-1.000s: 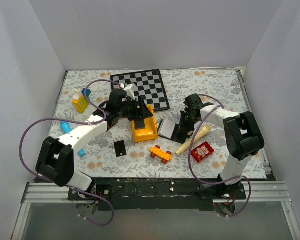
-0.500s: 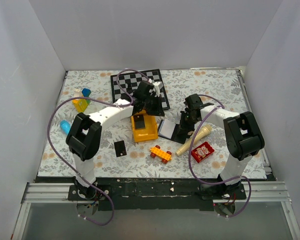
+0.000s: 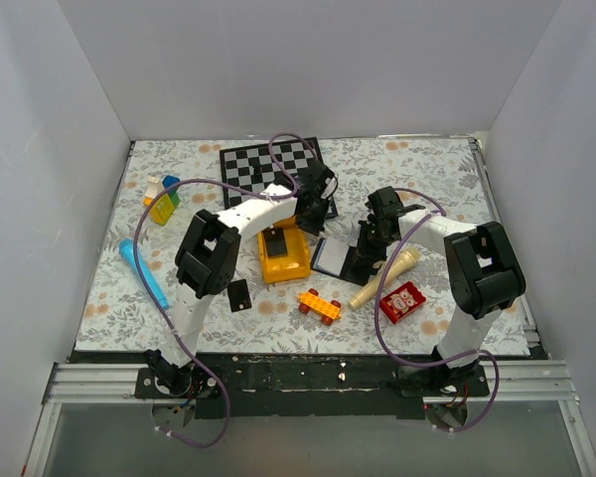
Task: Put the credit cards into the card holder
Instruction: Open the card holder at the center of the board.
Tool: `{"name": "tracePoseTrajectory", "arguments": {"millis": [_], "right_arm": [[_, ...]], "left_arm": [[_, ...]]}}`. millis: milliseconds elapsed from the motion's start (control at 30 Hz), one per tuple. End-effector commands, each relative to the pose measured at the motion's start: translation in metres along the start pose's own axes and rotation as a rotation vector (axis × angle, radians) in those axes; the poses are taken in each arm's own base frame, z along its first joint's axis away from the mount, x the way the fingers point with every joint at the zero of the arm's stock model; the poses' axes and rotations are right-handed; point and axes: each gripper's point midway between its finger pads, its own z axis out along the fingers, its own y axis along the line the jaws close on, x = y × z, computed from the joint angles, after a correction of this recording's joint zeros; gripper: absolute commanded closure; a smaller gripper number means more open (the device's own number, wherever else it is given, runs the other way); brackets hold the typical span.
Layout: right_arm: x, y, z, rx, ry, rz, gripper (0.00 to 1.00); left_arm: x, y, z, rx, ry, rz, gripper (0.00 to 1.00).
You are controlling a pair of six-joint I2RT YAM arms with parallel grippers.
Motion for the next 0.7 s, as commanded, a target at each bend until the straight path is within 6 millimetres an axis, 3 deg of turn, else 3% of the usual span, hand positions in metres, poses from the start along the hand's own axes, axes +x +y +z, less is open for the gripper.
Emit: {"name": "tracePoseTrajectory", "arguments": {"millis": [0,300,533,667], "right_arm": [[0.018,-0.038,0.023,0.131,0.044,0.001,0.99],[0.017,-0.037,0.023,0.125,0.038,0.002,0.99],[0.019,-0.038,0.024,0.126,0.046,0.003,0.99],[0.018,-0.038,0.023,0.124,0.043,0.002,0.99]], "left_arm": [[0.009,0.019,-0.013,-0.141,0.042,0.062,1.0],[0.039,0.011,-0.018,-0.106,0.076,0.039,1.0],[0.032,-0.004,-0.025,-0.055,0.047,0.028,1.0],[0.024,-0.003,-0.035,-0.072,0.013,0.024,1.0]]}}
